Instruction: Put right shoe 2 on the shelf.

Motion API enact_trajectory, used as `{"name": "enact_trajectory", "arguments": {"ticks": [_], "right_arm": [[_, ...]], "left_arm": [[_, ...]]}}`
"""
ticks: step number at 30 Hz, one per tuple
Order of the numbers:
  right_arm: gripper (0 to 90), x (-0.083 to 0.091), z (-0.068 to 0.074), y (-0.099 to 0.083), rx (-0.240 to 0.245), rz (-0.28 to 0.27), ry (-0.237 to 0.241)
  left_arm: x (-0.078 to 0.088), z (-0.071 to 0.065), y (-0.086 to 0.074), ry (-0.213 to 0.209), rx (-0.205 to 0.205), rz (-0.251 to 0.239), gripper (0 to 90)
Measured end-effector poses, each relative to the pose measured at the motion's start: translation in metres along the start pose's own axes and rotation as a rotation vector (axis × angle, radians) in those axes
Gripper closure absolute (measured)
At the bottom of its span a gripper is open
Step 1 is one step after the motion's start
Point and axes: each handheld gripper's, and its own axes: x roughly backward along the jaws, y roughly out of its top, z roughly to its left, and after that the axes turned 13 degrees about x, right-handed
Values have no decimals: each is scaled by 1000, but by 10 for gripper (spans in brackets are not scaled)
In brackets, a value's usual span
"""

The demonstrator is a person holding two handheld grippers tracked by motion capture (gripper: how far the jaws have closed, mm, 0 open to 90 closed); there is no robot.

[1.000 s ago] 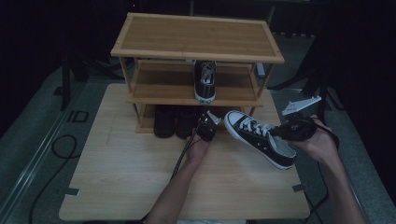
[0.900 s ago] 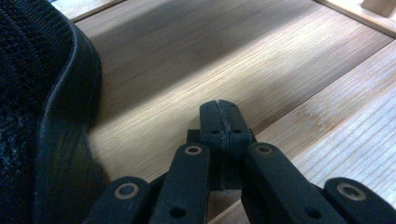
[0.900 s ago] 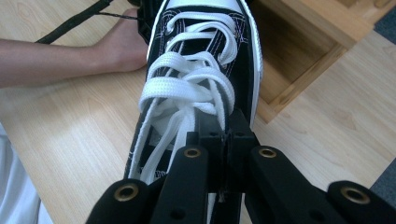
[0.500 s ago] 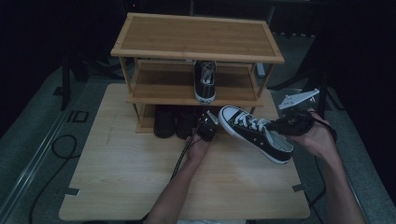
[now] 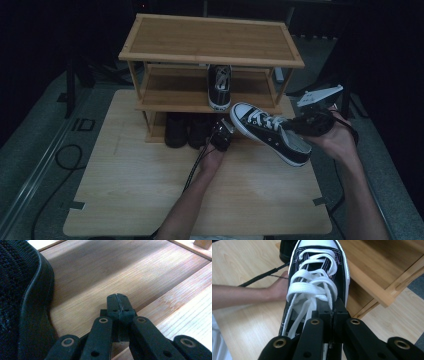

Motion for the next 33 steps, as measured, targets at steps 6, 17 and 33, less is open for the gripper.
{"name": "enact_trajectory", "arguments": {"ticks": [6,17,33], "right_arm": [[888,-3,-7,7,-23,2,-28],[888,-13,-23,17,-117,-14,-96],[888,-35,-35,38,-259,-18,-204]], "left_arm": [[0,0,0,4,0,2,900],[0,1,0,-12,-8,11,900],[0,0,0,-11,0,4,900]]}}
